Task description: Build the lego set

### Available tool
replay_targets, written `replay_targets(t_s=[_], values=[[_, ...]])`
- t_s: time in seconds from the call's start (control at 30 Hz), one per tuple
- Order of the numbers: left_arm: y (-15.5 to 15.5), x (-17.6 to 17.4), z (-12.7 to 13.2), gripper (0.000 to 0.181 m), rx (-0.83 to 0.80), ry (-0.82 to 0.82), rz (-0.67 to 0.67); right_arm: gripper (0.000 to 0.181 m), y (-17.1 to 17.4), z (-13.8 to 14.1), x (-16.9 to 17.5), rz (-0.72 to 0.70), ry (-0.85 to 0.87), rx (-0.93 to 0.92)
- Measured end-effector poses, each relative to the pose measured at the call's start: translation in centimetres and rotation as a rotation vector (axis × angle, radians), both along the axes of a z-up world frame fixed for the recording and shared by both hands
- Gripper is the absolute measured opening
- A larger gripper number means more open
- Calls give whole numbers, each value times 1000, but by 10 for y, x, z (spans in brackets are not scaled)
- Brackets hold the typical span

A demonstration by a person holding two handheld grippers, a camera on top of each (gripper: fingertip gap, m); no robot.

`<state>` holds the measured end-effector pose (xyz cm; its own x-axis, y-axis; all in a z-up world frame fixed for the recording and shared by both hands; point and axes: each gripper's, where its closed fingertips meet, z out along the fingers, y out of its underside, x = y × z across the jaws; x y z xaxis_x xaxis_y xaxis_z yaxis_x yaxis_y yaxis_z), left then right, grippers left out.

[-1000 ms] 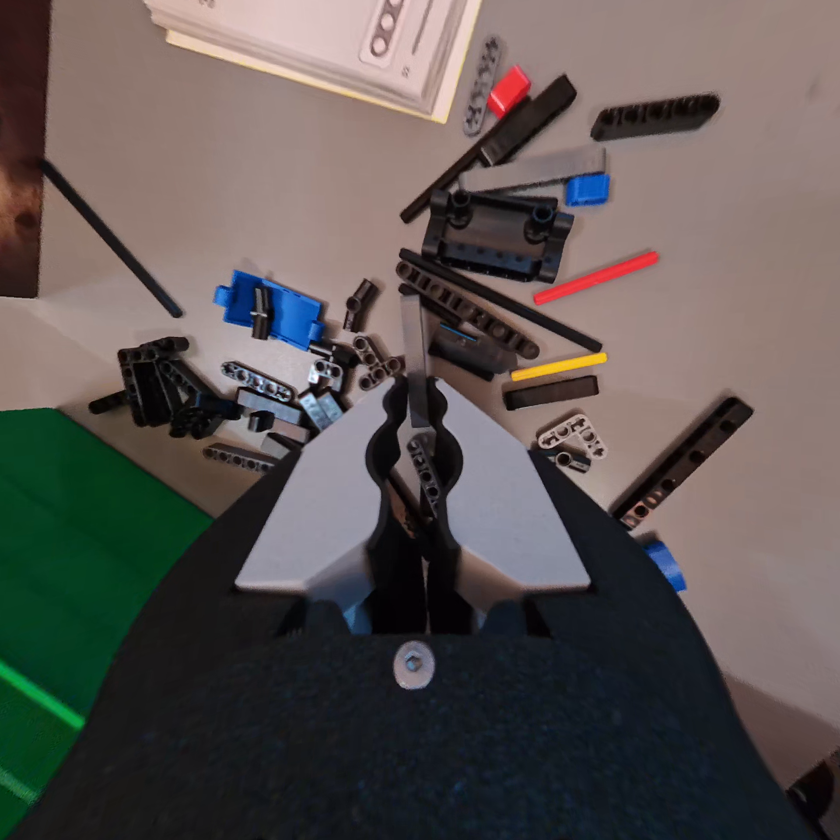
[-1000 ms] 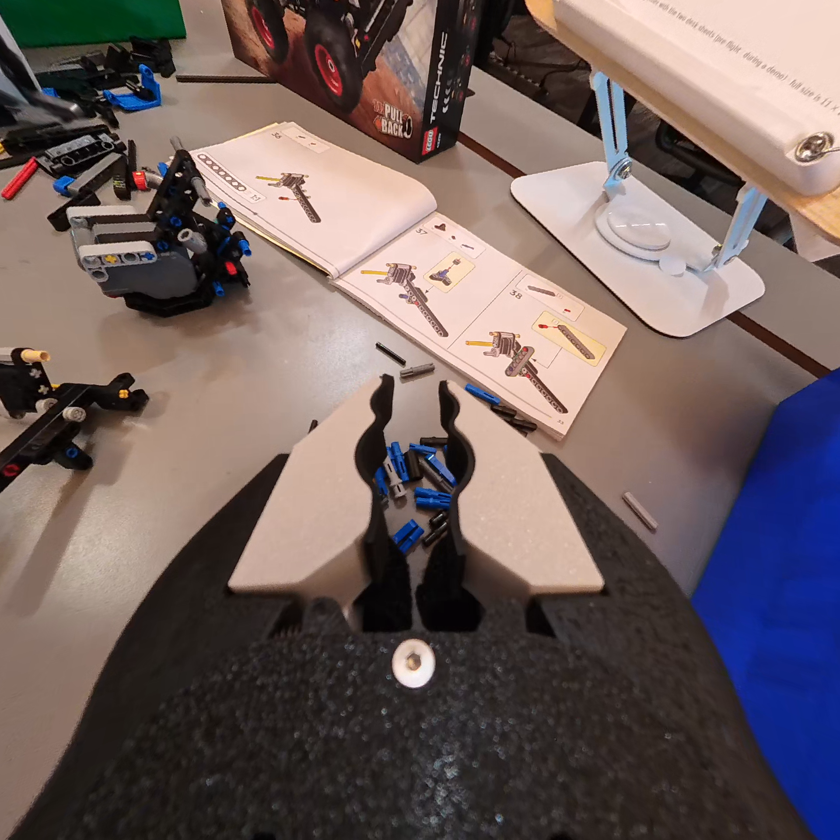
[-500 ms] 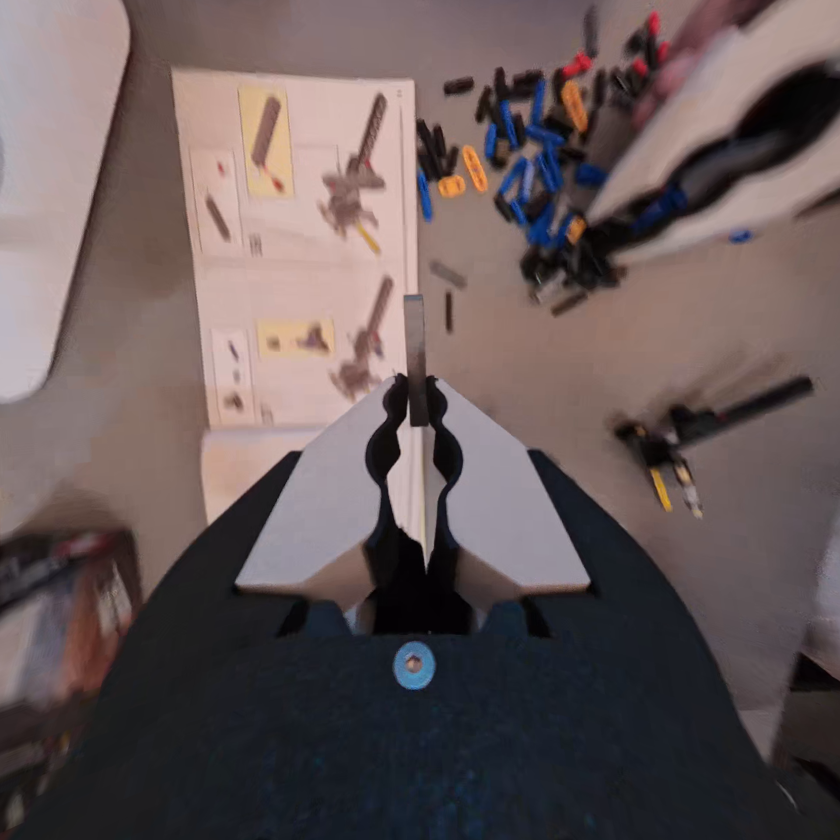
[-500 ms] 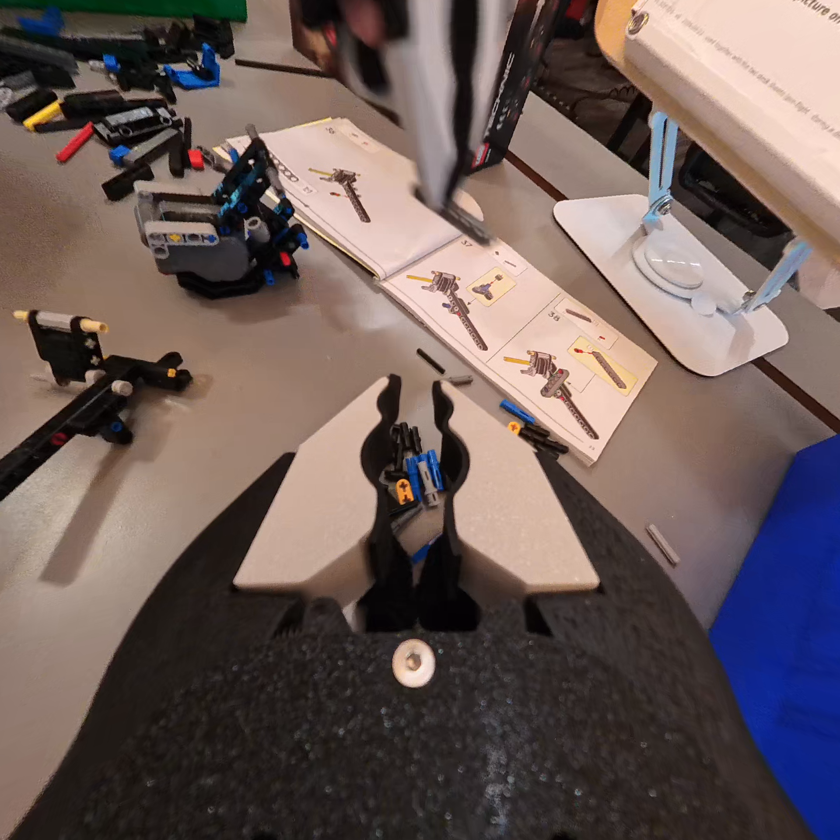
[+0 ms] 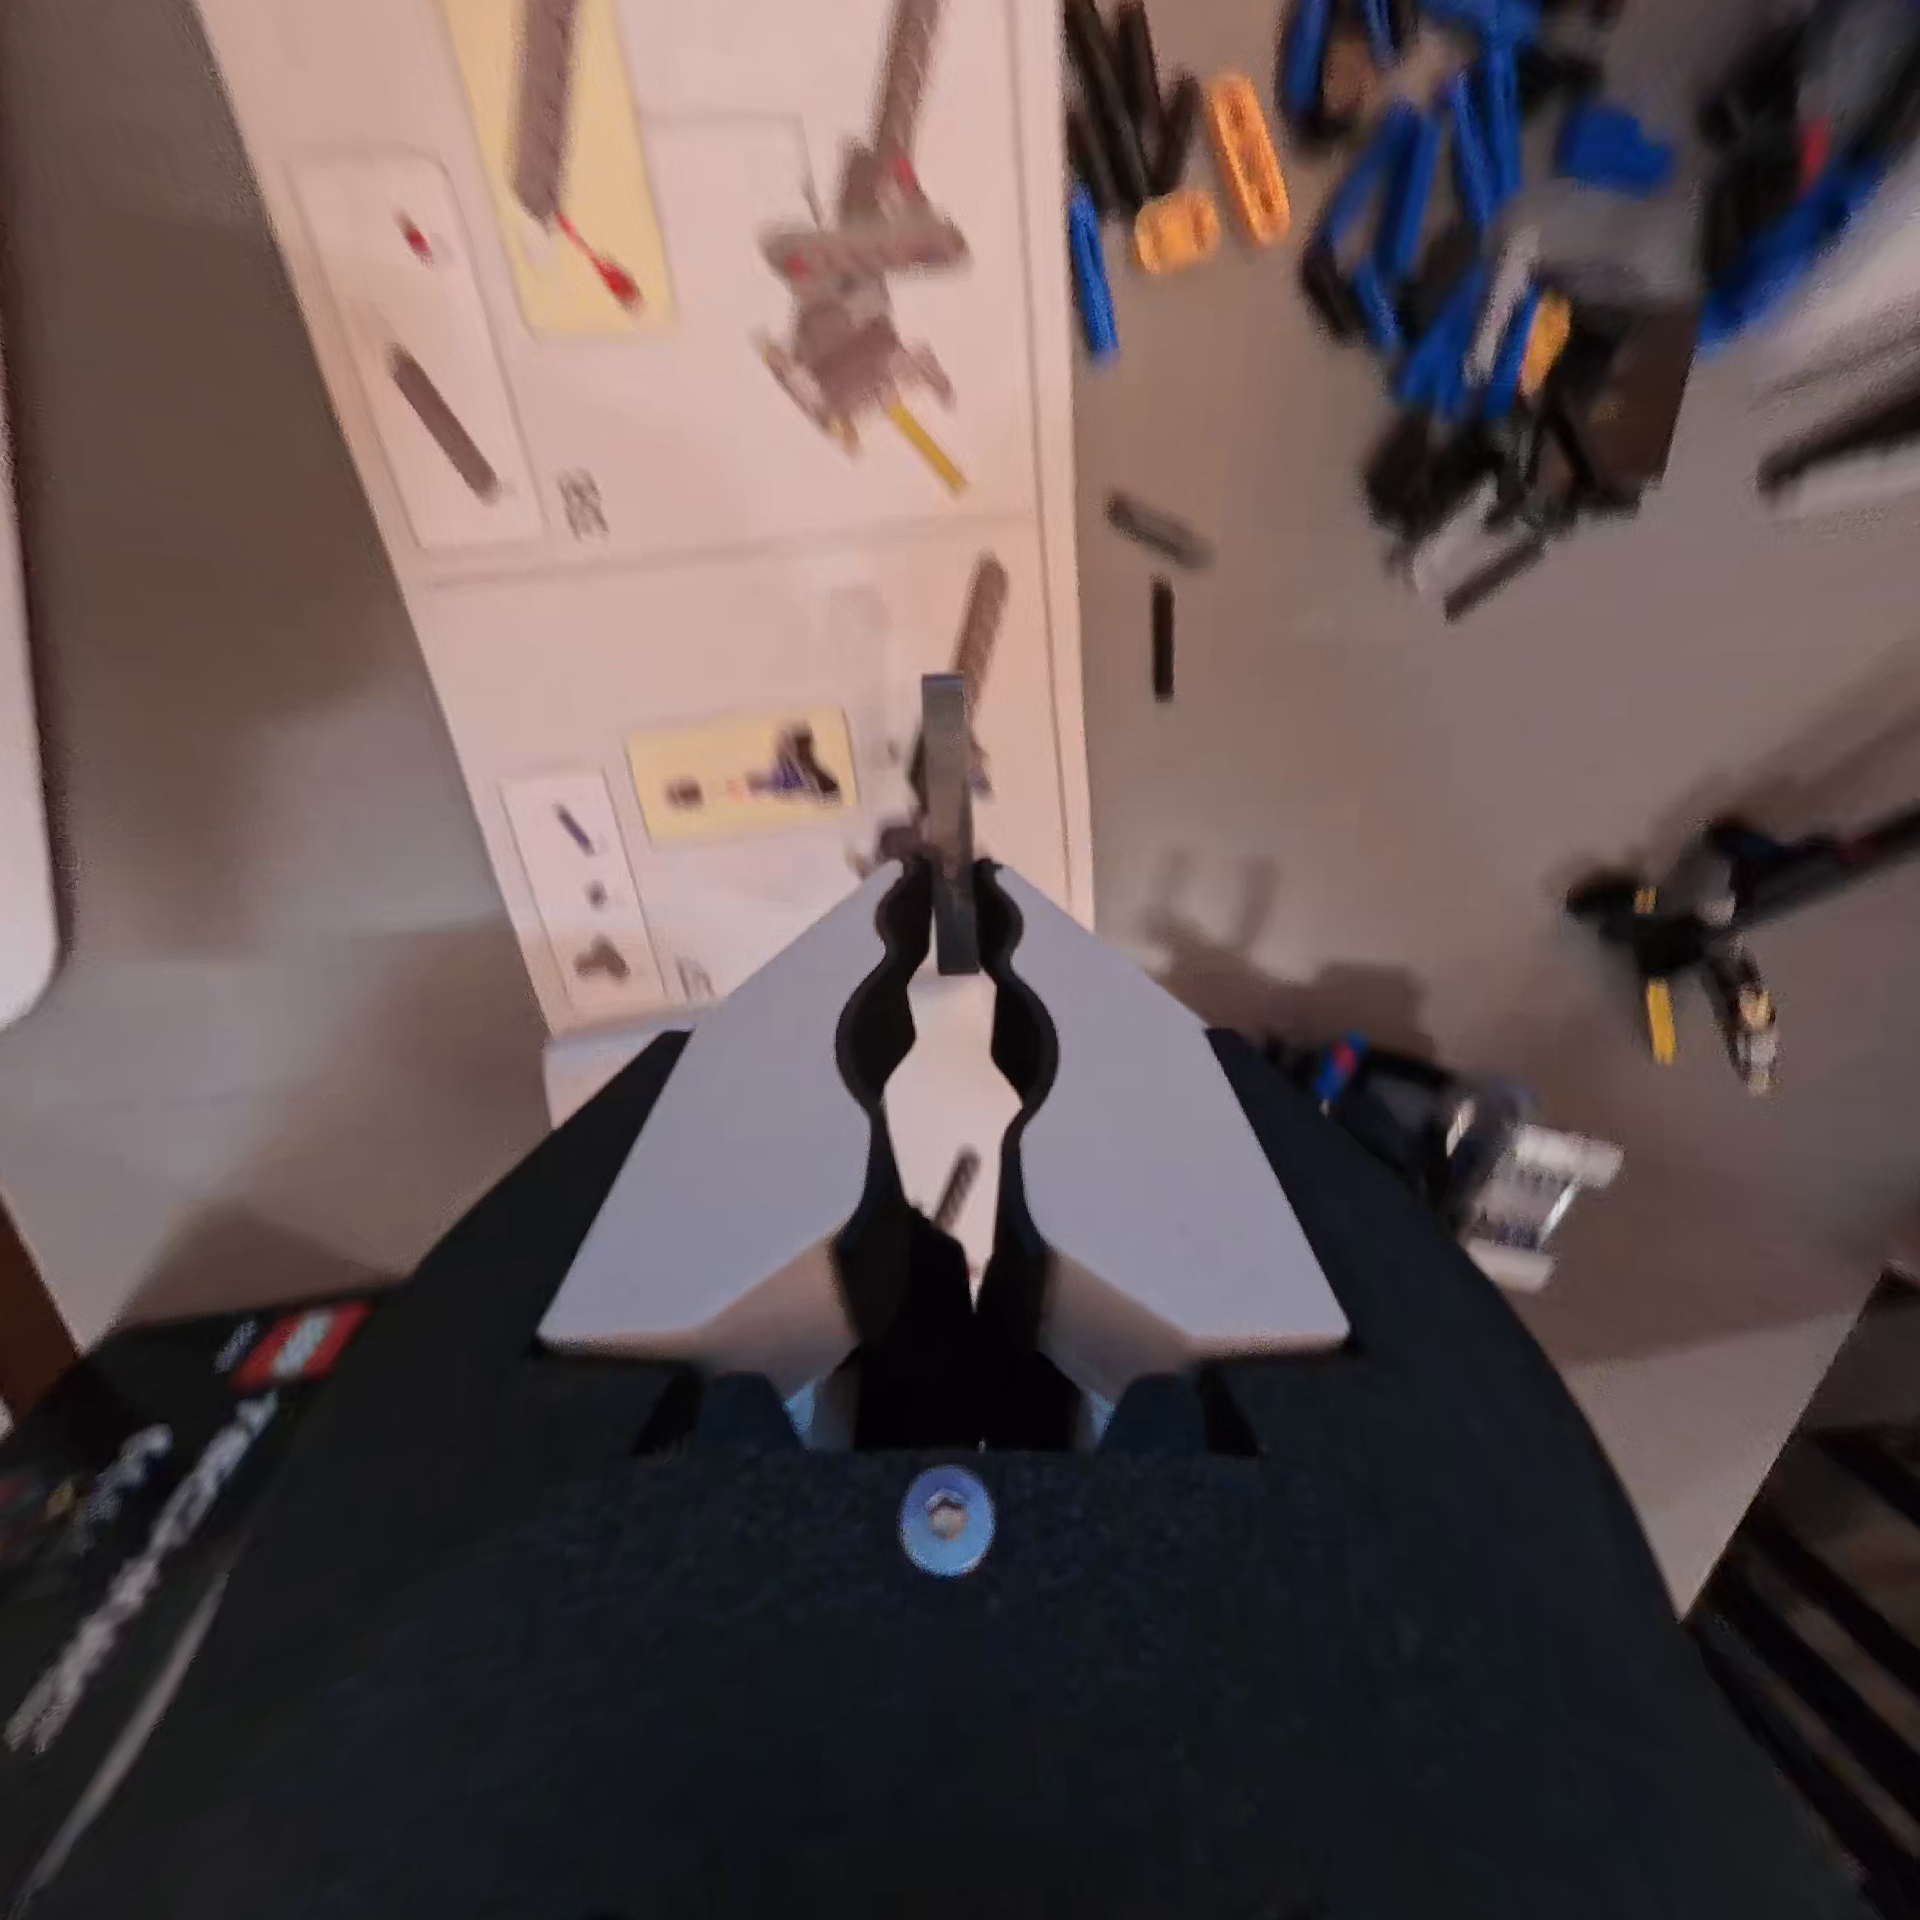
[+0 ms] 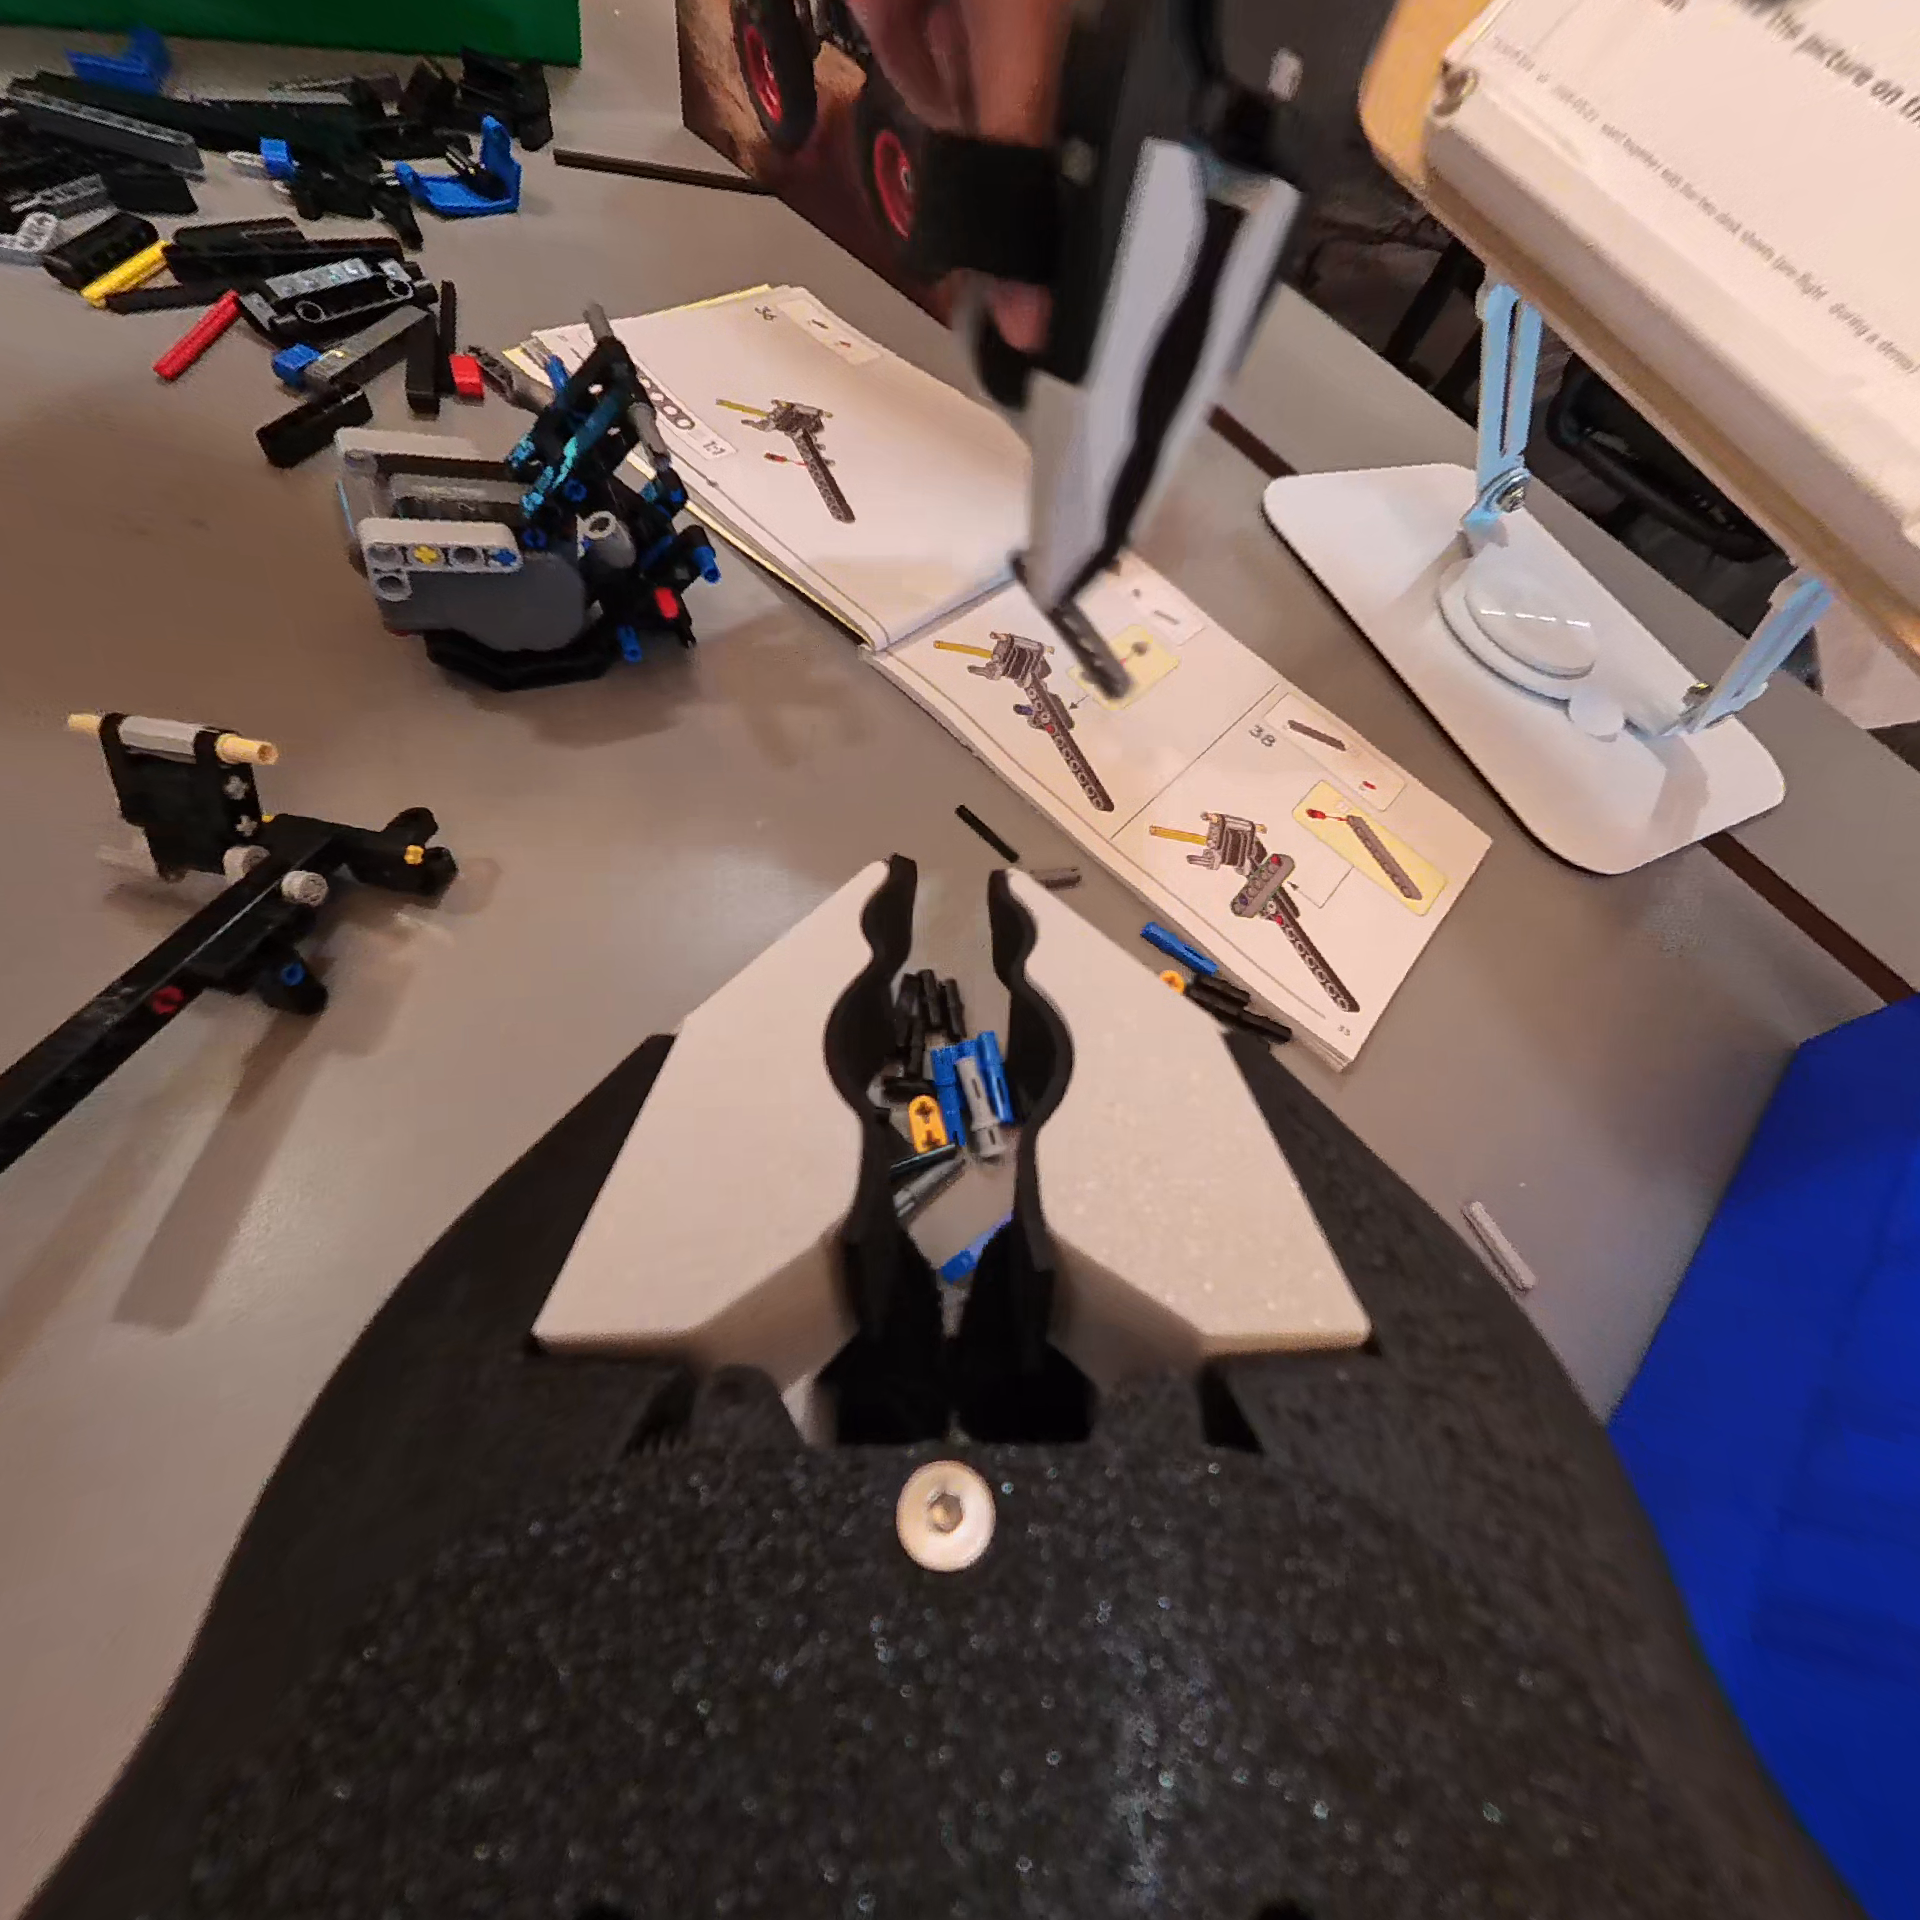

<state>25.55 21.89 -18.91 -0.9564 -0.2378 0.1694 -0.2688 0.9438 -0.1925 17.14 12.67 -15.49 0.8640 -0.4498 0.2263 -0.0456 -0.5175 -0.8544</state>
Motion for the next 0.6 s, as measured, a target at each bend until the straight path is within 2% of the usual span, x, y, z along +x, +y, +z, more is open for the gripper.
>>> replay_targets(t_s=[0.03, 0.1, 0.2, 0.3, 0.4, 0.6], values=[[16, -8, 2, 6, 25, -10, -18, 14, 0, 1, 0, 0, 4, 5], [51, -28, 4, 6, 62, 1, -29, 14, 0, 4, -1, 2, 9, 19], [106, -50, -3, 6, 112, 20, 32, 14, 1, 5, -3, 9, 6, 18], [141, -66, -11, 6, 105, 52, 98, 14, 4, 1, -5, 19, 10, 4], [163, -70, -22, 6, 121, 30, 115, 14, 5, -5, -5, 21, 5, -20], [170, -75, -30, 6, 112, 42, 110, 14, 7, -10, -5, 22, 15, -31]])
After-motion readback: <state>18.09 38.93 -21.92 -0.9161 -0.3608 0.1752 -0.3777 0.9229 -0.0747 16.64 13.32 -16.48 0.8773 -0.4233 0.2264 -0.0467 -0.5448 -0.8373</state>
